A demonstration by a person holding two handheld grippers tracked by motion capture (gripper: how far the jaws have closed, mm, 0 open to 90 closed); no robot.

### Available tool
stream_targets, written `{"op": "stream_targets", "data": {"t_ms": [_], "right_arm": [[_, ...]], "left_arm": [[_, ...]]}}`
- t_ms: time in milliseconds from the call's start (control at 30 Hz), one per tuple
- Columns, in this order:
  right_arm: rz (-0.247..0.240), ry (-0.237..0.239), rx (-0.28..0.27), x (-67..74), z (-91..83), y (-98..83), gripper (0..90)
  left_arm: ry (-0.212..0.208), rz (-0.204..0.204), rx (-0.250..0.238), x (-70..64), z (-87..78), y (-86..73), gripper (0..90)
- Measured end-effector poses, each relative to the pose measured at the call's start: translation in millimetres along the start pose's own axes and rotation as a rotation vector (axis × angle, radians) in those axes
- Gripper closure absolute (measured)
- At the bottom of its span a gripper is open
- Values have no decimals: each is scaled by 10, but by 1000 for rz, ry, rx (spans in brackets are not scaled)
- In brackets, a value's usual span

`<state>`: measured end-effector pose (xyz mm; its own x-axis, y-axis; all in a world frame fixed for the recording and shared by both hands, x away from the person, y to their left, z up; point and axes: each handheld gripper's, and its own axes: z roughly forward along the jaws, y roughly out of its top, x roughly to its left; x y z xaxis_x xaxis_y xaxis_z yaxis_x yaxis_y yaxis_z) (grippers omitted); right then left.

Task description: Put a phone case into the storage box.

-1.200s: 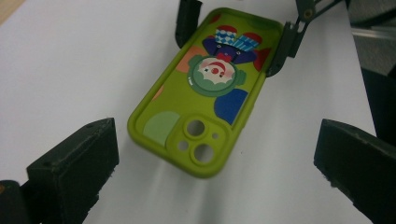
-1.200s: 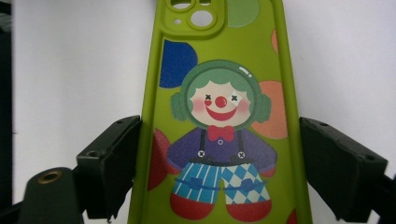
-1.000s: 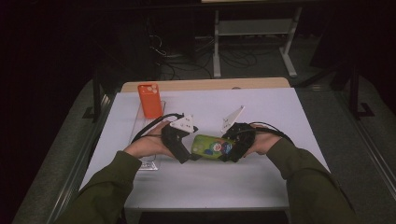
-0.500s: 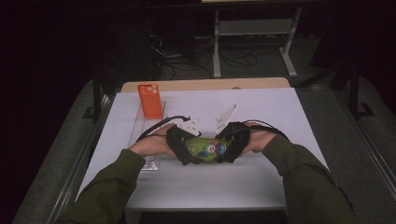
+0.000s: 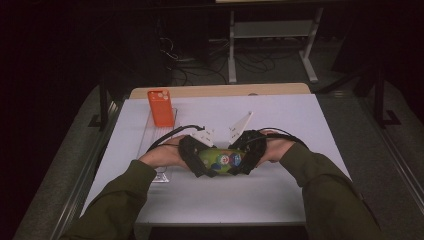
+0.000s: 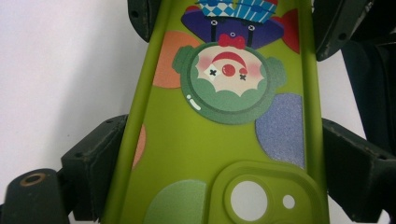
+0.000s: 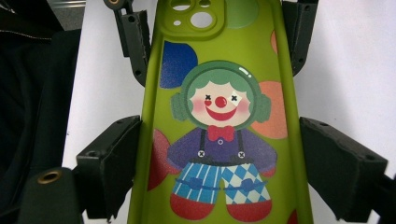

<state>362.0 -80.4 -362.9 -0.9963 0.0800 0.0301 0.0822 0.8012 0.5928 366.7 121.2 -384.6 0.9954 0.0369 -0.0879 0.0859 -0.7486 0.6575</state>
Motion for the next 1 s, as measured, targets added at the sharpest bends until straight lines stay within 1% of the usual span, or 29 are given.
{"op": "stream_targets", "data": {"t_ms": [100,200,267,300,333,367,400,433,467,500,567,600,633,667,700,733,767,800,833,867,900,933,967,1000], "right_arm": [[3,11,-5,-7,2,-7,152],[3,11,-11,-6,-8,-20,146],[13,12,-18,-13,-26,-25,131],[15,18,-25,-19,-37,-30,126],[23,13,-34,-19,-53,-38,123],[46,10,-29,-3,-80,-51,112],[47,3,-40,-5,-99,-64,98],[65,-4,-38,1,-121,-80,92],[70,-14,-44,-1,-135,-100,86],[63,-33,-54,-12,-149,-122,78],[75,-58,-68,-26,-170,-178,70],[88,-72,-79,-33,-177,-209,65],[103,-84,-83,-35,-187,-240,58],[111,-104,-97,-41,-192,-270,56],[127,-117,-97,-44,-205,-300,55],[139,-126,-102,-44,-212,-330,49],[166,-153,-113,-38,-222,-365,45],[179,-164,-119,-40,-224,-390,41],[197,-181,-126,-41,-222,-421,34],[237,-197,-129,-25,-219,-445,33],[263,-206,-136,-20,-219,-475,32],[281,-218,-144,-18,-212,-506,28],[310,-240,-149,-15,-203,-532,27],[329,-254,-160,-20,-196,-565,27]], "left_arm": [[-1,3,3,-8,-10,7,124],[-3,-7,-11,-15,-23,22,133],[1,-15,-15,-26,-29,36,136],[9,-12,-13,-31,-32,39,137],[13,-19,-12,-33,-33,38,138],[22,-23,-3,-30,-37,34,139],[31,-30,4,-26,-39,29,140],[38,-42,9,-22,-42,23,140],[49,-56,9,-17,-44,19,141],[58,-73,7,-15,-48,16,141],[77,-99,-7,-12,-51,9,142],[77,-123,-8,-16,-47,7,143],[94,-120,-5,-20,-42,5,143],[104,-135,4,-24,-34,6,143],[122,-143,4,-31,-24,5,143],[139,-159,9,-30,-17,5,143],[148,-172,6,-35,-10,2,144],[166,-169,6,-31,-9,0,144],[174,-193,6,-31,-5,-3,144],[182,-204,5,-32,0,-7,144],[195,-201,12,-28,-3,-15,144],[206,-214,18,-27,-5,-19,144],[222,-219,23,-25,-9,-26,144],[236,-245,18,-31,-10,-34,144]]}}
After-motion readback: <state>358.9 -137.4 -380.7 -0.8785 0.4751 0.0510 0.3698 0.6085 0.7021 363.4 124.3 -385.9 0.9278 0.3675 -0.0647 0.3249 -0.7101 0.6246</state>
